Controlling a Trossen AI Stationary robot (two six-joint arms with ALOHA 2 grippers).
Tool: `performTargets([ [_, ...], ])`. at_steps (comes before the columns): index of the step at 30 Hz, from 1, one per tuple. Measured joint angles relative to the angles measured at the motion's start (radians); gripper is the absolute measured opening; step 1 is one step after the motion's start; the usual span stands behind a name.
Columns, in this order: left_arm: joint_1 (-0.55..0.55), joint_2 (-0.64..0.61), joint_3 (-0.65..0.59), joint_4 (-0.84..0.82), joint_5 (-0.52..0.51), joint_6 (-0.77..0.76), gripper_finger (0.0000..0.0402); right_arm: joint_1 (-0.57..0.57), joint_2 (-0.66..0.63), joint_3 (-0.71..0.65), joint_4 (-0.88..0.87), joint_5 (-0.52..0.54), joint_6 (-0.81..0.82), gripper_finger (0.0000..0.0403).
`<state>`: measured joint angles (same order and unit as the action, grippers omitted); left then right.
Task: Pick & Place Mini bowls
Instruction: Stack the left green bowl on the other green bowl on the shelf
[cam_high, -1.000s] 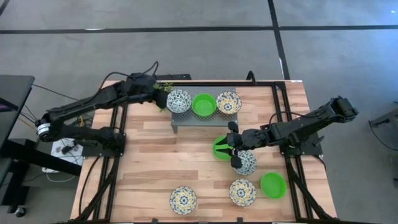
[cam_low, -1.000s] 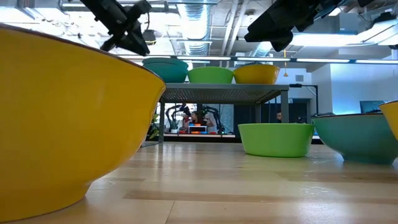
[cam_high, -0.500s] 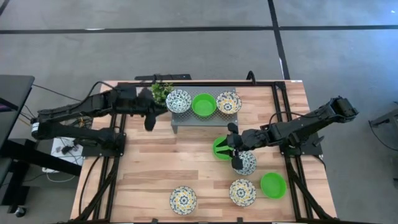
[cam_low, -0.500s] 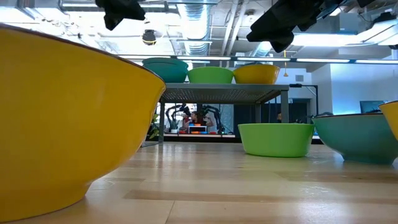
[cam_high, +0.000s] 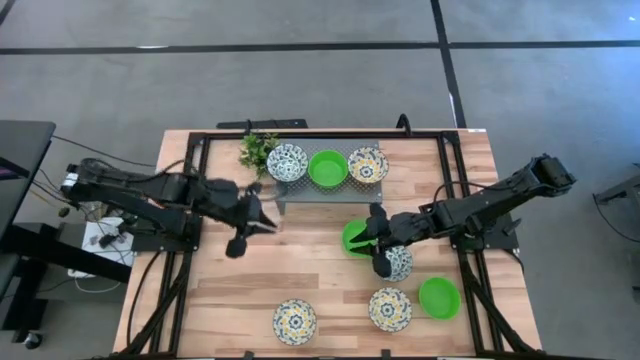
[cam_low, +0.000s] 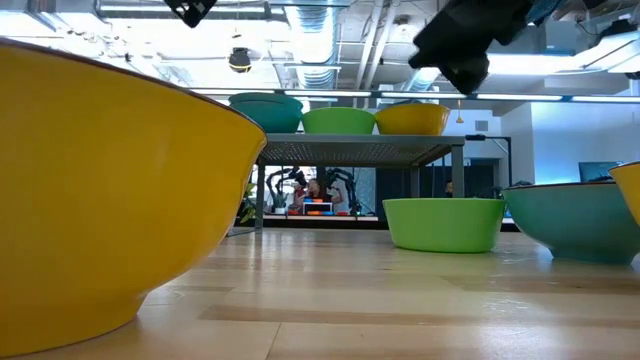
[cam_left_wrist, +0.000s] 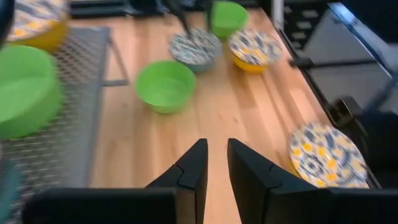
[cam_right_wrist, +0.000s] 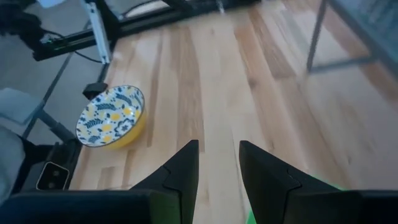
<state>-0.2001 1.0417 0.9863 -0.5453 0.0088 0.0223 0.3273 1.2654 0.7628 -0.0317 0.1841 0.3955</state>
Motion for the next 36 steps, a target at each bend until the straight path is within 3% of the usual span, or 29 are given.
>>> performTargets([
  [6,-0.108,0.049,-0.089,0.038,0.000,0.067,0.0063,0.006,0.058,0.001,-0.002,0.003,0.075,0.0111],
  [12,-0.137,0.003,-0.262,0.236,-0.001,0.052,0.0063,-0.007,0.146,0.039,-0.037,-0.002,0.077,0.0111],
  [17,-0.131,-0.077,-0.364,0.341,-0.005,0.048,0.0063,-0.041,0.197,0.167,-0.233,-0.045,0.077,0.0111],
  [24,-0.131,-0.171,-0.426,0.368,-0.016,-0.026,0.0063,-0.070,0.297,0.329,-0.495,-0.086,0.138,0.0111],
  [36,-0.132,-0.217,-0.497,0.381,-0.024,-0.027,0.0063,-0.087,0.501,0.450,-0.637,-0.134,0.140,0.0111],
])
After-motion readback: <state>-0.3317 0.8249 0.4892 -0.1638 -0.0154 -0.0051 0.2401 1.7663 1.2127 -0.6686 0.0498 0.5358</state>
